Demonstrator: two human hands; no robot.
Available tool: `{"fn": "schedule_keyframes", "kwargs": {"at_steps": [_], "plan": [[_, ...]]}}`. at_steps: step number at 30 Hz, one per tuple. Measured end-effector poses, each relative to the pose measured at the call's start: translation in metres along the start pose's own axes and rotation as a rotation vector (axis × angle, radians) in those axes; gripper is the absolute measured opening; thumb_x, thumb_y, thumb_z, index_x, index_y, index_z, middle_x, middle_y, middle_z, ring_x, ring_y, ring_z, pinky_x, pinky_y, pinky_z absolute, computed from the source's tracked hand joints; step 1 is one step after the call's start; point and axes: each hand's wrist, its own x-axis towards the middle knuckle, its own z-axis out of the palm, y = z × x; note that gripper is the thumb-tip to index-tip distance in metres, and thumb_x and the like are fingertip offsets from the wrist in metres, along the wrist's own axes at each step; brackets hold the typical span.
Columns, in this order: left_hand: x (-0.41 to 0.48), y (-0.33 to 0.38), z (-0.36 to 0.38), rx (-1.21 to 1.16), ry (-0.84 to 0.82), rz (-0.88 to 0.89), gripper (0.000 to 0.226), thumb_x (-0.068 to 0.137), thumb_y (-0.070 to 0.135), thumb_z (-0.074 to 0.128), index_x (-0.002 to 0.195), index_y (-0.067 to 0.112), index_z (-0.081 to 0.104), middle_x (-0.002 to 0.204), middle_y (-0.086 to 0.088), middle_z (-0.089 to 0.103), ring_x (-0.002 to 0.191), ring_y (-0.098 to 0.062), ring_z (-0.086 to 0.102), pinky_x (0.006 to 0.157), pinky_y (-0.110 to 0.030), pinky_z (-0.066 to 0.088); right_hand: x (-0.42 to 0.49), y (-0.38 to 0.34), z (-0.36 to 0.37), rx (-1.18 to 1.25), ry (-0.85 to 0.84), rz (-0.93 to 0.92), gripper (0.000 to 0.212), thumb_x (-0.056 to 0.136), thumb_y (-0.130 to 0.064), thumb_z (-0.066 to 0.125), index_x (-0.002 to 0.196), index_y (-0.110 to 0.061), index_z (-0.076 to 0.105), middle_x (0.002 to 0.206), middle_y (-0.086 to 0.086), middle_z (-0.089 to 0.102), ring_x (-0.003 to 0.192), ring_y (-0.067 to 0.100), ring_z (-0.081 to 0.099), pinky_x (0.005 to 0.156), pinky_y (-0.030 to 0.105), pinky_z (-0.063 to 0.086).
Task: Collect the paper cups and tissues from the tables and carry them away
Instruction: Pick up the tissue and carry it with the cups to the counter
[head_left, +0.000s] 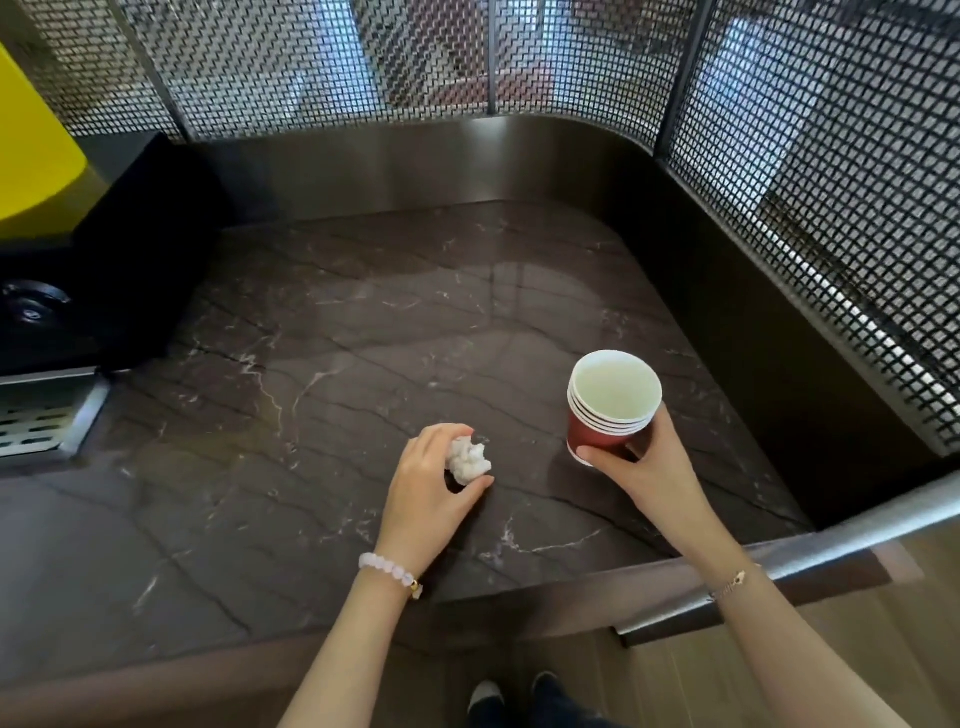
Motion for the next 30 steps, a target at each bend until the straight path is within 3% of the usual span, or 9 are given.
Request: {"fn": "schedule_keyframes", "kwargs": {"at_steps": [4, 7, 11, 14, 16, 19, 24, 30], "plan": [[-0.001, 0.002, -0.001, 0.001, -0.016, -0.011, 0.048, 0.072, 0.019, 0.079, 0.114, 0.02, 0.057, 0.111, 0.014, 0.054, 0.101, -0.011, 0.049, 0.083, 0.001, 0.028, -0.004, -0.001, -0.002, -0.011, -0.013, -0.004, 0.074, 0.066, -0.017, 0.085, 0.117, -0.048, 0.042, 0.118, -0.03, 0.054, 0.114, -0.007, 0.052, 0.098, 0.019, 0.042], [-0.002, 0.003, -0.001, 0.002, -0.024, -0.023, 0.049, 0.073, 0.021, 0.079, 0.116, 0.02, 0.056, 0.113, 0.013, 0.054, 0.104, -0.011, 0.049, 0.084, 0.001, 0.027, -0.008, -0.001, -0.005, -0.014, -0.015, -0.004, 0.073, 0.066, -0.018, 0.085, 0.119, -0.045, 0.043, 0.12, -0.029, 0.054, 0.117, -0.004, 0.052, 0.099, 0.019, 0.041], [-0.004, 0.007, 0.0, 0.014, -0.039, -0.032, 0.053, 0.073, 0.023, 0.079, 0.119, 0.021, 0.054, 0.116, 0.013, 0.052, 0.107, -0.01, 0.047, 0.084, -0.002, 0.027, -0.015, -0.004, -0.011, -0.041, -0.033, 0.008, 0.071, 0.066, -0.023, 0.084, 0.111, -0.055, 0.04, 0.114, -0.038, 0.05, 0.108, -0.016, 0.05, 0.081, 0.002, 0.041], [-0.006, 0.014, -0.001, 0.047, -0.043, -0.023, 0.056, 0.073, 0.026, 0.079, 0.122, 0.02, 0.053, 0.121, 0.011, 0.052, 0.111, -0.012, 0.046, 0.092, -0.015, 0.031, -0.019, -0.007, -0.017, -0.073, -0.035, 0.0, 0.073, 0.068, -0.024, 0.084, 0.114, -0.054, 0.037, 0.117, -0.035, 0.048, 0.108, -0.015, 0.049, 0.077, -0.002, 0.039], [-0.006, 0.02, -0.006, 0.08, -0.037, 0.005, 0.058, 0.073, 0.027, 0.078, 0.124, 0.018, 0.052, 0.124, 0.007, 0.053, 0.115, -0.015, 0.045, 0.097, -0.025, 0.036, -0.021, -0.011, -0.022, -0.124, -0.027, -0.015, 0.076, 0.069, -0.025, 0.083, 0.123, -0.049, 0.035, 0.123, -0.029, 0.048, 0.112, -0.009, 0.049, 0.086, 0.003, 0.04], [-0.003, 0.037, -0.016, 0.152, 0.003, 0.065, 0.058, 0.074, 0.029, 0.078, 0.124, 0.015, 0.053, 0.125, 0.001, 0.055, 0.116, -0.021, 0.048, 0.099, -0.037, 0.04, -0.024, -0.022, -0.03, -0.222, 0.007, -0.044, 0.085, 0.071, -0.028, 0.081, 0.14, -0.033, 0.032, 0.14, -0.011, 0.046, 0.126, 0.005, 0.045, 0.101, 0.021, 0.036], [0.009, 0.069, -0.033, 0.3, 0.138, 0.231, 0.052, 0.077, 0.031, 0.074, 0.121, 0.01, 0.056, 0.12, -0.004, 0.061, 0.114, -0.027, 0.053, 0.097, -0.04, 0.042, -0.032, -0.059, -0.045, -0.49, 0.135, -0.24, 0.077, 0.076, -0.045, 0.07, 0.142, -0.029, 0.033, 0.143, -0.009, 0.043, 0.124, 0.0, 0.04, 0.098, 0.022, 0.035], [0.02, 0.099, -0.043, 0.448, 0.243, 0.347, 0.051, 0.078, 0.034, 0.072, 0.12, 0.01, 0.058, 0.119, -0.005, 0.062, 0.113, -0.028, 0.056, 0.097, -0.045, 0.045, -0.035, -0.101, -0.056, -0.756, 0.254, -0.461, 0.067, 0.083, -0.05, 0.054, 0.142, -0.021, 0.038, 0.141, -0.003, 0.048, 0.13, 0.016, 0.042, 0.095, 0.027, 0.035]]}}
